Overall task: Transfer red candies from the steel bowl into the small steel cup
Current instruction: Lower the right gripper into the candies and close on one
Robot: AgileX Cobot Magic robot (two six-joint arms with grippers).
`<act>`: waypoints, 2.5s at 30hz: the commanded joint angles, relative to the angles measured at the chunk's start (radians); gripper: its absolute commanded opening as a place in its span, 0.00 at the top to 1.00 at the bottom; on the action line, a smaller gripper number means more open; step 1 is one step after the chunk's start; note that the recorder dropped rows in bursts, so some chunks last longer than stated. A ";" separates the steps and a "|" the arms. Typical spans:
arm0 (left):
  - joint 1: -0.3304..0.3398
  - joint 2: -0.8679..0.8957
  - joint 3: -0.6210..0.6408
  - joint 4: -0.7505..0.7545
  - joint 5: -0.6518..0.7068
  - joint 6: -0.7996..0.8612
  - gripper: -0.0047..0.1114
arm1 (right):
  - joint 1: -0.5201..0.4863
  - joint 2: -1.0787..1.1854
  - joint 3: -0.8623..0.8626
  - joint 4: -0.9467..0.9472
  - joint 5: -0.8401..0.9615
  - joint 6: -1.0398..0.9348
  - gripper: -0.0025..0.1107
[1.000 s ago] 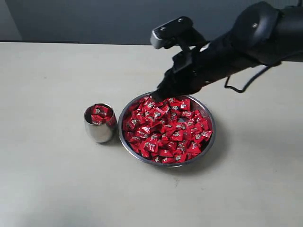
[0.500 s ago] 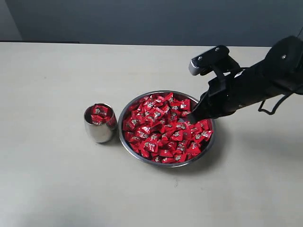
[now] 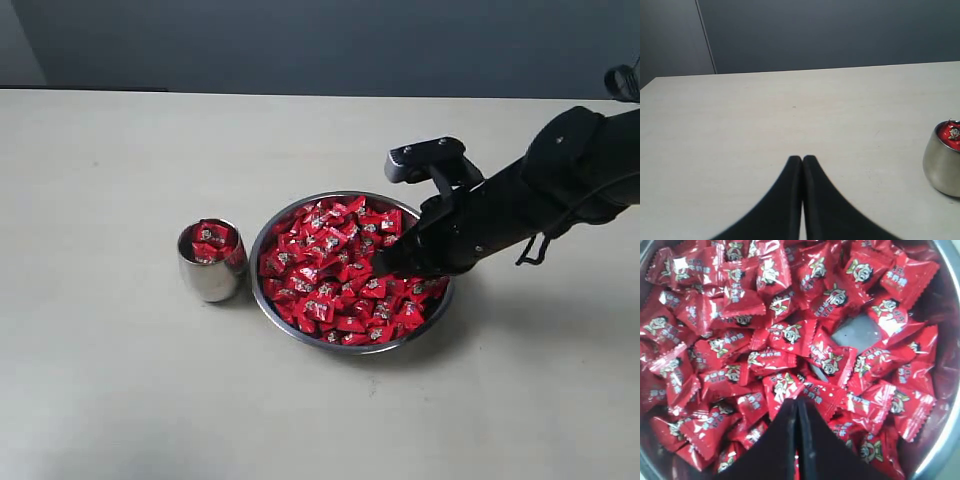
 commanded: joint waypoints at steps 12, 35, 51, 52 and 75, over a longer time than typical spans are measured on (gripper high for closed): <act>0.001 -0.004 0.004 -0.003 -0.002 -0.002 0.96 | 0.001 0.001 0.003 0.097 0.009 0.047 0.70; 0.001 -0.004 0.004 -0.003 -0.002 -0.002 0.96 | 0.001 0.101 -0.013 0.189 -0.007 0.027 0.73; 0.001 -0.004 0.004 -0.003 -0.002 -0.002 0.96 | 0.001 0.102 -0.026 0.220 0.013 0.003 0.73; 0.001 -0.004 0.004 -0.003 -0.002 -0.002 0.96 | 0.001 0.102 -0.026 0.220 0.013 0.003 0.73; 0.001 -0.004 0.004 -0.003 -0.002 -0.002 0.96 | 0.001 0.178 -0.026 0.362 0.037 -0.114 0.73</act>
